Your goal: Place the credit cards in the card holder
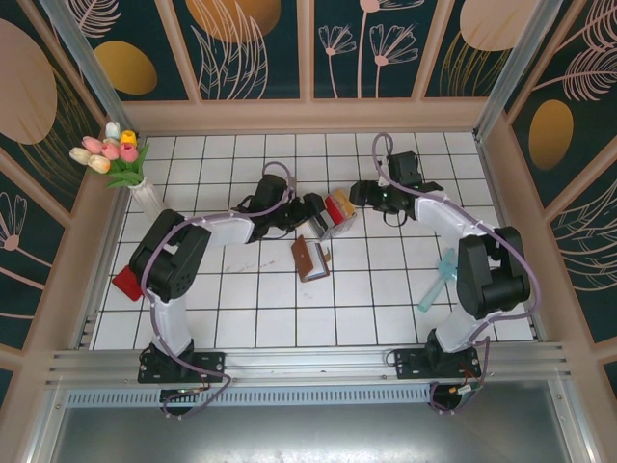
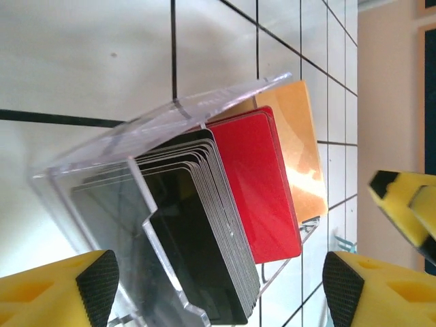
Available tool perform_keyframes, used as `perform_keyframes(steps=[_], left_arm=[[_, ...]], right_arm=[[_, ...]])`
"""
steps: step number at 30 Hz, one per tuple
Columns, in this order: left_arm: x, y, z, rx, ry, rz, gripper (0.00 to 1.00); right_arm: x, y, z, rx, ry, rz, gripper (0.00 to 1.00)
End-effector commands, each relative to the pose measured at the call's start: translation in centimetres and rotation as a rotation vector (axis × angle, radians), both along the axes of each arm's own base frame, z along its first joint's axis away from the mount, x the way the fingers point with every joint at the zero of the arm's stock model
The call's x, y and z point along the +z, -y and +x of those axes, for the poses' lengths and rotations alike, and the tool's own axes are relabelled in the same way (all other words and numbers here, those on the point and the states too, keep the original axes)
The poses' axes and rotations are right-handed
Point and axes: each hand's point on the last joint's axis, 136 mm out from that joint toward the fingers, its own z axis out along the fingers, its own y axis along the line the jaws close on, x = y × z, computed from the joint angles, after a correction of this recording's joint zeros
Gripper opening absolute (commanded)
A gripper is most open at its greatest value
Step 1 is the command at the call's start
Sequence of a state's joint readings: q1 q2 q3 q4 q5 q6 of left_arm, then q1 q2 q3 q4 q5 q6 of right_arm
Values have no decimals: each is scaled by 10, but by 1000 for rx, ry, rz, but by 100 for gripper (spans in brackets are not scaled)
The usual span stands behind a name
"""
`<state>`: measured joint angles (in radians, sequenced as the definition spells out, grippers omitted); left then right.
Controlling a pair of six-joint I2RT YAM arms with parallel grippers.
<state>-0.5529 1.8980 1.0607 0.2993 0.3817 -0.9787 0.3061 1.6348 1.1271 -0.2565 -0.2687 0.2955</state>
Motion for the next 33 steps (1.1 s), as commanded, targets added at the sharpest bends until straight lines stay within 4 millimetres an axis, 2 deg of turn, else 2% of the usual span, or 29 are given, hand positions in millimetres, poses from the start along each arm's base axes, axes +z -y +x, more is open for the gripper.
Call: perform_keyframes(steps=[1,4,6,9,10,12,20,33], left_arm=[[16,-39,7,145,40,38,80],[11,-72,4,234,32,40,83],[21,-91,3,276,57,47,83],[23,-111,-3,328,70,70,85],[24,-116,-5,344,77,75,85],[27,-126,-9,371,90,84,86],[28,-136,-18,376,105,114,89],[27,-136,-19,367,108,117,90]], right_arm=[[38,-27,-1,96,132,-69,63],[29,-65,-9,198,143,-152,60],[14,-84,-11,238,127,-244,57],[-9,-101,-11,258,109,-370,53],[-14,-104,-10,258,108,-411,50],[-23,-105,-7,245,114,-481,49],[-42,-112,-4,261,109,-617,50],[-63,-112,-13,279,84,-717,50]])
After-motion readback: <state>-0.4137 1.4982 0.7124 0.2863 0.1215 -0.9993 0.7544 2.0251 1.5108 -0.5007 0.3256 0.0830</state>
